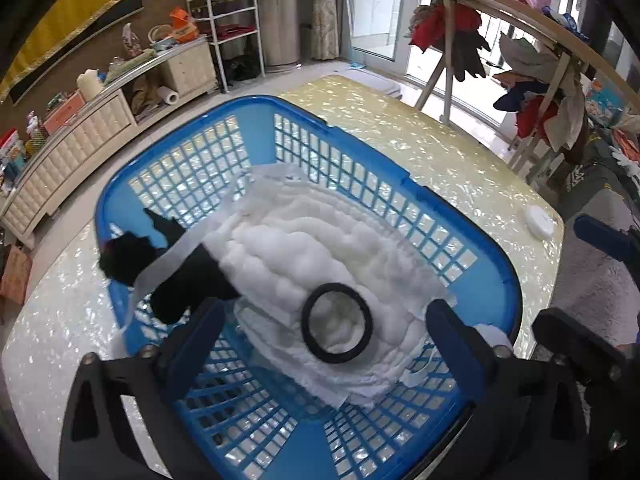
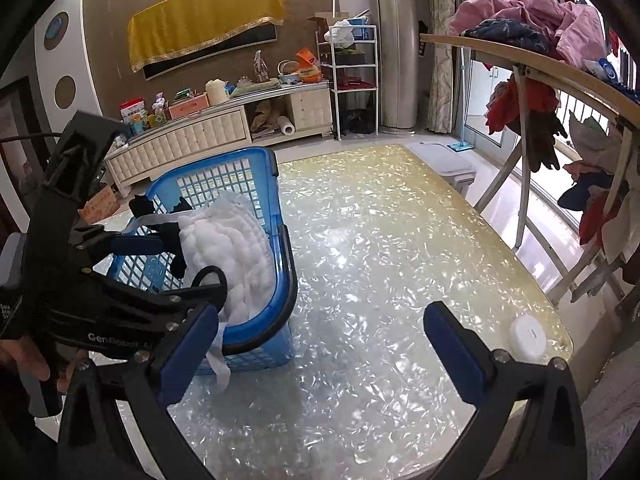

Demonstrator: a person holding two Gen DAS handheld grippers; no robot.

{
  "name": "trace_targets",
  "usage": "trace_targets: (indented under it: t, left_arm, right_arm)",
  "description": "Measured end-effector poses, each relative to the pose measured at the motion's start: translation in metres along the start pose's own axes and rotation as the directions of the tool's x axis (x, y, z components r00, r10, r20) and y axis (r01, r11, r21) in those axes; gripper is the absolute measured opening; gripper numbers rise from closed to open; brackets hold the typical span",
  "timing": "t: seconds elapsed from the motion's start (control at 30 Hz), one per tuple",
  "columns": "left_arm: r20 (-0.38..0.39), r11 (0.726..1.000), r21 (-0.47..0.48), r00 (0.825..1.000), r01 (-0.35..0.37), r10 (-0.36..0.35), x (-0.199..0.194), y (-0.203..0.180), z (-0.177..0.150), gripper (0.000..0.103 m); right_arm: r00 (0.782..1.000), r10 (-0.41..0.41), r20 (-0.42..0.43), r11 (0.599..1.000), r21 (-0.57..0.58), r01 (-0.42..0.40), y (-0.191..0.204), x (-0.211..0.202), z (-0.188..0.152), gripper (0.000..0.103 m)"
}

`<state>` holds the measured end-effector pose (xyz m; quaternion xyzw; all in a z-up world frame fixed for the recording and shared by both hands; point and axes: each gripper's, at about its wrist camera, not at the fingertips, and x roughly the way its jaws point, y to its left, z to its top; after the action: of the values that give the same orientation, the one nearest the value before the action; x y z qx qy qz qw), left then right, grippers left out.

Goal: Organize soft objects
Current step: 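Withdraw both tools from the basket toward the black felt square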

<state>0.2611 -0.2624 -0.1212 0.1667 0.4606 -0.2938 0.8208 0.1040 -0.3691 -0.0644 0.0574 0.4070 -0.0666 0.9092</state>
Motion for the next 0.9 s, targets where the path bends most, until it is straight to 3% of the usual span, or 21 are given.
trace_targets:
  t: [0.13, 0.47, 0.9]
  left_arm:
    - [0.026, 1.0, 0.008, 1.0, 0.004, -0.004, -0.016, 0.003, -0.004, 0.102]
    - [0.124, 0.998, -0.001, 0.99, -0.064, 0.063, -0.079, 0.02, -0.028, 0.102]
    - [0.146, 0.972, -0.175, 0.973, -0.155, 0.181, -0.142, 0.093, -0.094, 0.102]
  right_arm:
    - [1.0, -0.009, 0.002, 1.0, -0.007, 0.009, 0.004, -0.006, 0.003, 0.103]
    - [0.999, 0.021, 0.029, 0.999, -0.047, -0.02, 0.033, -0.021, 0.009, 0.103]
    - [0.992, 0.126, 0.027, 0.977, -0.179, -0.12, 0.122, -0.024, 0.018, 0.103]
